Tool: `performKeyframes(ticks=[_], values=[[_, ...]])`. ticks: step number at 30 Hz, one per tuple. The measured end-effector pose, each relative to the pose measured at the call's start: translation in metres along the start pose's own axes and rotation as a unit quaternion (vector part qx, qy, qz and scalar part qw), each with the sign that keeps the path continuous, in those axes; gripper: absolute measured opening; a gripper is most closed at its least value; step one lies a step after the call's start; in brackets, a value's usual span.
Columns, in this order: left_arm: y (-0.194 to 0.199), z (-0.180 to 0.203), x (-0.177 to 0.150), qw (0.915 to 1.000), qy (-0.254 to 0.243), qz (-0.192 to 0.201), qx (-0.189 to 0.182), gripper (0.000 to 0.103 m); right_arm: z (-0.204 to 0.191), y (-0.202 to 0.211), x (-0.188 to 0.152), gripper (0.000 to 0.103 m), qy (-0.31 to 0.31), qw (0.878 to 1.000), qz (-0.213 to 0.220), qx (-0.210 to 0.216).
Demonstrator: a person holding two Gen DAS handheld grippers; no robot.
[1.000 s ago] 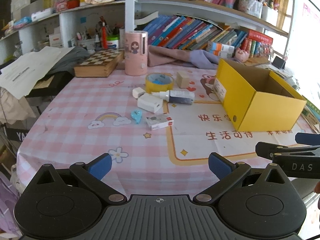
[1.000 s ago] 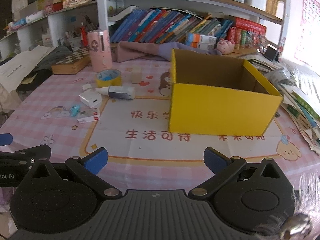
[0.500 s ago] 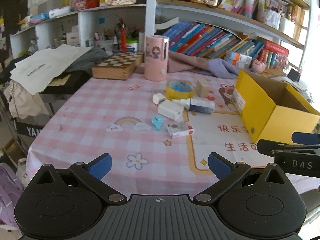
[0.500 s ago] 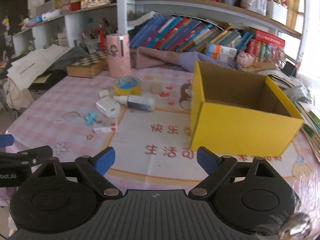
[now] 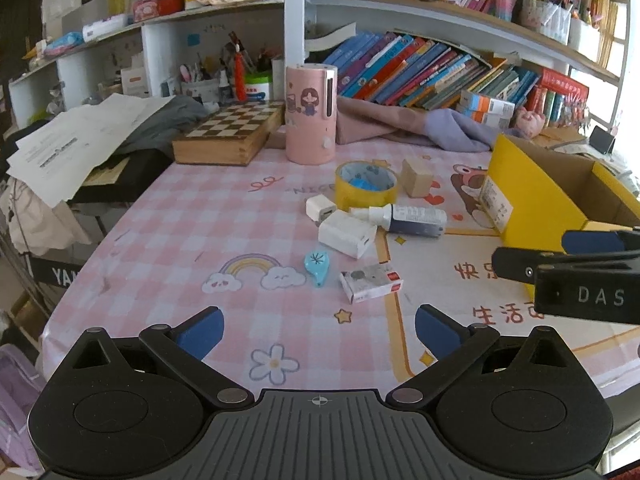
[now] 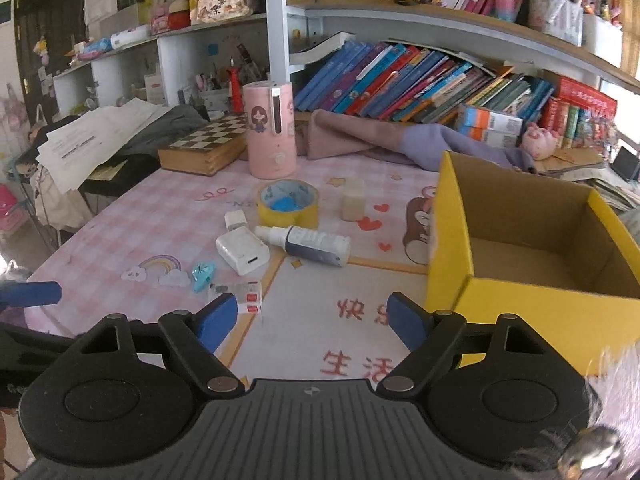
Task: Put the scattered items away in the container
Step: 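Close the left tool on the medicine box while the right tool approaches the spray bottle, then grasp the white spray bottle with the right tool while the left tool holds the medicine box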
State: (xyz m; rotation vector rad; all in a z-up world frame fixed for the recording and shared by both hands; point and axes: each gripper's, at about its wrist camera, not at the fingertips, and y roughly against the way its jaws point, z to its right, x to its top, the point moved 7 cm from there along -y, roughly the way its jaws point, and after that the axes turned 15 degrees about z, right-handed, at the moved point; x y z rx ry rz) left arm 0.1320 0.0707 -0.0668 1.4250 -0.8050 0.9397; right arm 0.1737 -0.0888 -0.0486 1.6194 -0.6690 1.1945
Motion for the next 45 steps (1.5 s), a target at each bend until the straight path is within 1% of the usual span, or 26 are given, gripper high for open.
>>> performKeyframes(ticks=[10,12,16,18,23,28,30,34,36,38,40,42,45], values=[[-0.046,0.013,-0.005,0.9992,-0.015,-0.033,-0.015,0.102,0.003,-0.052,0.004,0.08,0.006,0.999,-0.032,0.029],[-0.055,0.017,-0.006,0.999,-0.017,-0.038,-0.019,0.097,0.004,-0.06,0.004,0.08,0.009,0.999,-0.038,0.033],[-0.072,0.024,-0.009,0.9983,-0.017,-0.048,-0.028,0.09,0.005,-0.073,0.003,0.08,0.015,0.998,-0.046,0.039],[-0.081,0.029,-0.012,0.9977,-0.019,-0.055,-0.035,0.083,0.007,-0.078,0.003,0.08,0.017,0.998,-0.051,0.041],[-0.102,0.043,-0.017,0.996,-0.013,-0.071,-0.052,0.081,0.009,-0.09,0.004,0.08,0.025,0.997,-0.059,0.044],[-0.118,0.048,-0.021,0.9946,-0.007,-0.09,-0.05,0.08,0.009,-0.099,0.004,0.08,0.035,0.996,-0.064,0.048],[-0.123,0.047,-0.022,0.9944,-0.001,-0.095,-0.047,0.075,0.011,-0.103,0.004,0.081,0.038,0.996,-0.067,0.048],[-0.128,0.046,-0.021,0.9954,-0.008,-0.088,-0.037,0.07,0.013,-0.11,0.002,0.08,0.039,0.995,-0.076,0.047],[-0.129,0.045,-0.019,0.9957,-0.011,-0.084,-0.037,0.06,0.013,-0.114,0.002,0.08,0.037,0.995,-0.079,0.045],[-0.128,0.042,-0.018,0.9952,-0.005,-0.087,-0.045,0.06,0.013,-0.118,0.002,0.081,0.034,0.995,-0.081,0.044],[-0.126,0.035,-0.014,0.9945,0.021,-0.089,-0.05,0.06,0.011,-0.123,0.002,0.081,0.032,0.995,-0.085,0.042],[-0.122,0.029,-0.008,0.9952,0.028,-0.078,-0.052,0.06,0.01,-0.129,0.002,0.081,0.032,0.995,-0.088,0.04],[-0.112,0.022,0.003,0.9966,0.023,-0.058,-0.054,0.06,0.008,-0.14,0.002,0.081,0.031,0.994,-0.095,0.036]])
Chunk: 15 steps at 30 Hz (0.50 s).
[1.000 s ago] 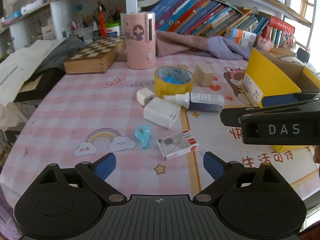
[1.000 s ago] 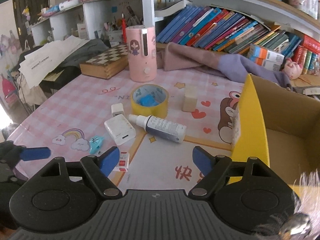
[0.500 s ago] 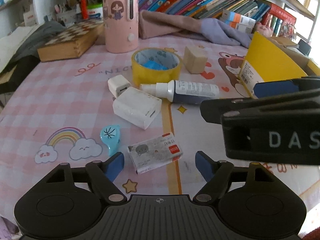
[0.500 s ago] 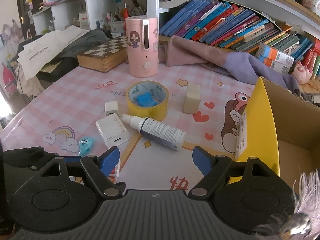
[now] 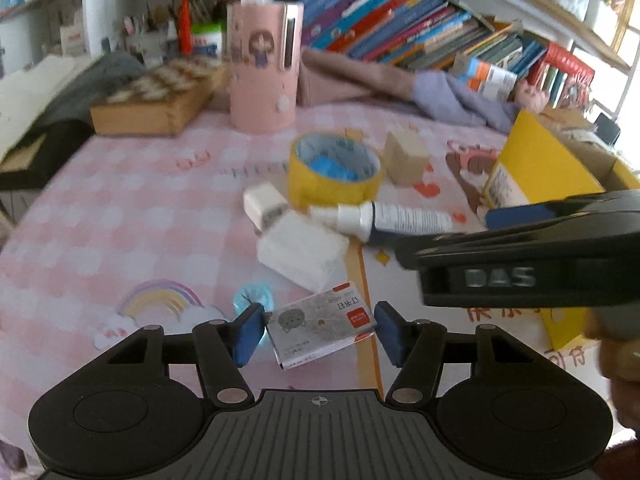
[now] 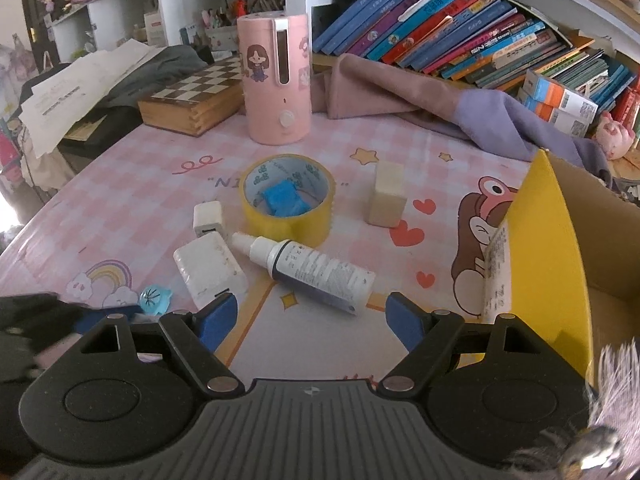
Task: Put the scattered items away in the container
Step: 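Grasp the white spray bottle with the right tool while the left tool holds the medicine box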
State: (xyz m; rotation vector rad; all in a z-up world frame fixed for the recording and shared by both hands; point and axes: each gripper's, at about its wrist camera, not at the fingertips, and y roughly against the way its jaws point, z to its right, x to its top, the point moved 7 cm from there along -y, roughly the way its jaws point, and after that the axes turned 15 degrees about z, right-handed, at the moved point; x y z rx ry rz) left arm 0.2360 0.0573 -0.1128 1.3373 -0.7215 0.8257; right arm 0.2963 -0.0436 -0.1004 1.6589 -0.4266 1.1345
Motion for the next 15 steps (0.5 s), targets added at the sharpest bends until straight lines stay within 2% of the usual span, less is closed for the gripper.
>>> performKeyframes(ticks=[3,8,13,15], values=[[0.009,-0.006,0.008,0.9998,0.006,0.017,0.002,0.06,0.001,-0.013,0.002,0.081,0.006,1.0,-0.007,-0.009],[0.017,-0.028,0.015,0.9988,0.02,0.026,0.037,0.06,0.002,-0.04,0.006,0.081,0.054,0.998,-0.028,-0.024],[0.021,-0.048,0.016,0.9964,0.048,0.027,0.065,0.06,0.001,-0.06,-0.002,0.08,0.093,0.994,-0.065,0.001],[0.021,-0.052,0.016,0.9957,0.051,0.028,0.072,0.06,-0.001,-0.062,-0.004,0.073,0.1,0.993,-0.069,0.006]])
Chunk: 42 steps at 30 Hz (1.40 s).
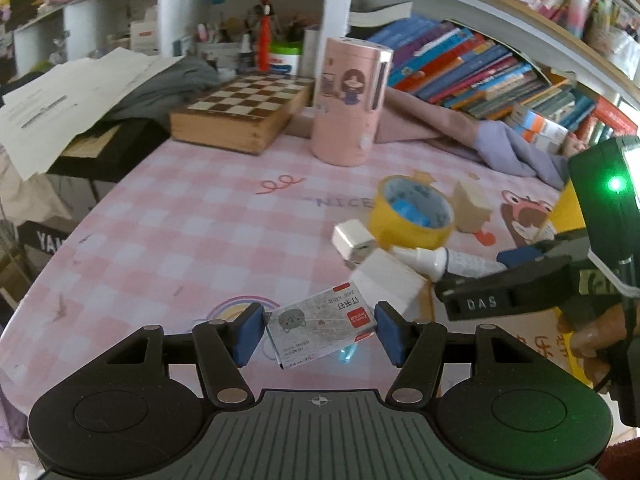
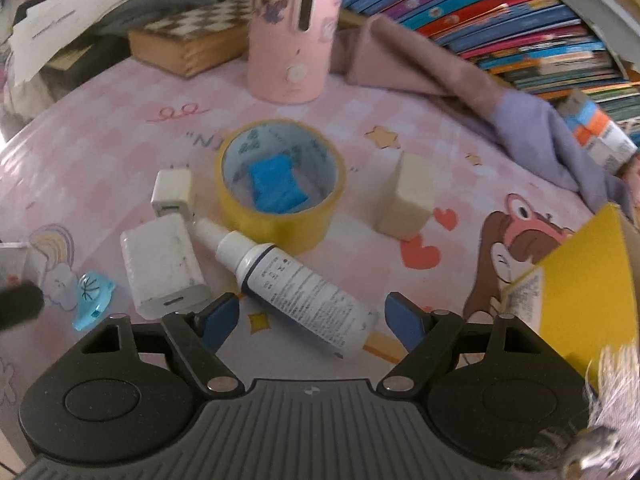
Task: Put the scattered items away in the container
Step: 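Grasp the white spray bottle with the right tool while the left tool holds the medicine box, then carry the medicine box and spray bottle with both tools toward the yellow box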
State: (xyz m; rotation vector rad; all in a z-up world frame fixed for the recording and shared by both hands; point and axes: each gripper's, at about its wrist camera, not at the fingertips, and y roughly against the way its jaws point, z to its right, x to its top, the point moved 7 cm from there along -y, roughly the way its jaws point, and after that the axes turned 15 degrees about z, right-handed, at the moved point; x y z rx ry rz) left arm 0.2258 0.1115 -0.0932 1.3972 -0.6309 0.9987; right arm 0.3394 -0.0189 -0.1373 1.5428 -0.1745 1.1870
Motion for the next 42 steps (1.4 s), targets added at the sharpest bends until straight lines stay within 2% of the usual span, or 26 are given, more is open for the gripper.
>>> performKeyframes(ticks=[4,6,8,12,14,17,20,27,35,42], values=[[0.001,-0.002,0.002,1.0,0.001,0.004,0.003,0.06,-0.005,0.01,-0.003,0.052,0.007,1.0,-0.008,0.015],[0.001,-0.001,0.002,1.0,0.001,0.005,0.002,0.06,-0.01,0.019,-0.005,0.048,-0.004,0.999,-0.018,0.042],[0.002,-0.001,0.002,1.0,0.002,0.005,0.001,0.06,-0.015,0.026,-0.005,0.048,-0.003,0.998,-0.015,0.057],[0.002,0.001,0.003,1.0,-0.002,0.005,-0.002,0.06,-0.022,0.022,0.002,0.054,0.02,0.998,0.008,0.054],[0.004,0.002,0.003,1.0,-0.007,0.006,-0.002,0.06,-0.024,0.013,0.003,0.051,0.033,0.998,0.008,0.053],[0.007,0.0,0.004,0.9999,-0.009,0.005,0.002,0.06,-0.024,0.003,0.0,0.041,0.03,0.998,-0.007,0.059],[0.009,-0.005,0.006,0.9999,-0.002,0.01,0.008,0.06,-0.023,0.001,0.0,0.041,0.027,0.998,-0.004,0.063],[0.009,-0.004,0.011,0.9999,0.008,0.01,0.002,0.06,-0.014,0.004,-0.004,0.034,-0.038,0.997,-0.008,0.072],[0.022,0.001,0.021,0.9995,-0.001,0.03,-0.01,0.06,-0.003,0.034,0.004,0.031,-0.122,0.989,0.025,0.075],[0.035,0.002,0.03,0.9984,0.002,0.047,-0.033,0.06,-0.011,0.07,0.01,0.031,-0.12,0.989,0.057,0.071]])
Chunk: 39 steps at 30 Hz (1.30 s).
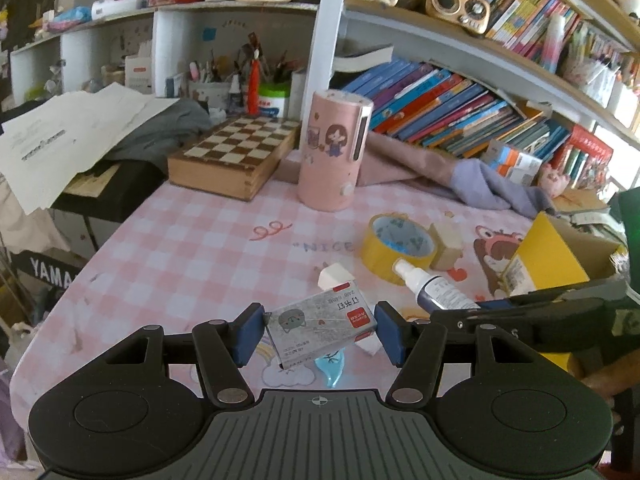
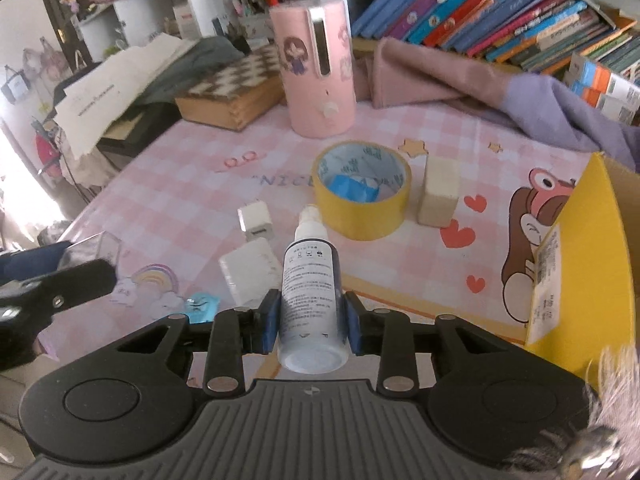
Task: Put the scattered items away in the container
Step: 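Carry the medicine box and spray bottle with both tools toward the yellow box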
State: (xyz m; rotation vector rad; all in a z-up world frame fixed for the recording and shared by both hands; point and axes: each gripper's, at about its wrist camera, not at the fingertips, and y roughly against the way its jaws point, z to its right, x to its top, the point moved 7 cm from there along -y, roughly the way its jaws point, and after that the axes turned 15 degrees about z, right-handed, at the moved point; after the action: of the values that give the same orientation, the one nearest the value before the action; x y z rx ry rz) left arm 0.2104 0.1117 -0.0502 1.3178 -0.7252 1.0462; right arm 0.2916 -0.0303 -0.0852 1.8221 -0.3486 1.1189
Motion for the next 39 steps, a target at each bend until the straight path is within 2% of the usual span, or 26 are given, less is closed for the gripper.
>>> performKeyframes(ticks=[4,12,19,39], values=[[0.01,-0.001,0.001,0.9998,0.014,0.002,-0.015,0.06,-0.008,0.016,0.003,0.031,0.0,1.0,0.015,-0.006],[0.039,0.008,0.009,0.9981,-0.026,0.033,-0.045,0.06,-0.023,0.052,0.002,0.031,-0.012,0.999,0.04,-0.019],[0.064,0.013,0.0,0.9959,-0.046,0.033,-0.07,0.06,-0.04,0.08,-0.015,0.031,-0.022,0.998,0.048,-0.029],[0.126,0.014,-0.024,0.9927,-0.053,0.037,-0.102,0.06,-0.068,0.149,-0.059,0.031,-0.045,0.995,0.066,-0.059]])
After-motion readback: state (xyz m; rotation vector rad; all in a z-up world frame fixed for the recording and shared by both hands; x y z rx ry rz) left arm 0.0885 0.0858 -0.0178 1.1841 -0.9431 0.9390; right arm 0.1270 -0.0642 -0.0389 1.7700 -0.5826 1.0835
